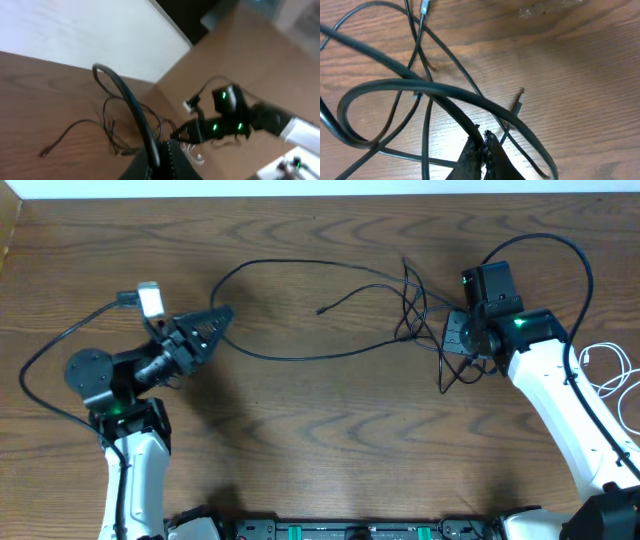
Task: Untangle cables
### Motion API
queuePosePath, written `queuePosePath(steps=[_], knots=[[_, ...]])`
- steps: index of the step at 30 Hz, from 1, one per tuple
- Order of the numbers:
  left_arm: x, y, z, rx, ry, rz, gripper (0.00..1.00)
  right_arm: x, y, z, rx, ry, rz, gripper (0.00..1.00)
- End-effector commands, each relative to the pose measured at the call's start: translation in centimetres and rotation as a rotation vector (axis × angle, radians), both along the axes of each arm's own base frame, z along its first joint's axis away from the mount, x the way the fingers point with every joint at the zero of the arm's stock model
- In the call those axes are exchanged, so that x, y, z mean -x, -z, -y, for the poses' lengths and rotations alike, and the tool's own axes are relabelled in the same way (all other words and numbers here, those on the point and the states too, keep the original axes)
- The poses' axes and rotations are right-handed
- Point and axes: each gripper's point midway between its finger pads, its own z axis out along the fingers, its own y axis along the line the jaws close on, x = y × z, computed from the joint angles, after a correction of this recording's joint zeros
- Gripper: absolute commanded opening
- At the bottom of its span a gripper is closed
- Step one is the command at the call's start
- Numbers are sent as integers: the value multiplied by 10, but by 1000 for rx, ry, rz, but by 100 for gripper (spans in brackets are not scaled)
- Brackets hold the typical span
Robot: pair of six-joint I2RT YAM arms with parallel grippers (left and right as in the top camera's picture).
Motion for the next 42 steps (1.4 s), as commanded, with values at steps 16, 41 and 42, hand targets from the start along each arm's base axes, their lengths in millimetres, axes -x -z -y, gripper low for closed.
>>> queuePosePath(steps=[16,41,42], knots=[[-34,106,-105,78,-233,-262,8,7,3,67,150,175,-42,1],[-28,113,-43,217,-1,-472,36,-12,-1,16,-88,-18,13,1],[-34,116,-40,208,-32,-479,65,-11,-1,15,-90,-20,7,1]])
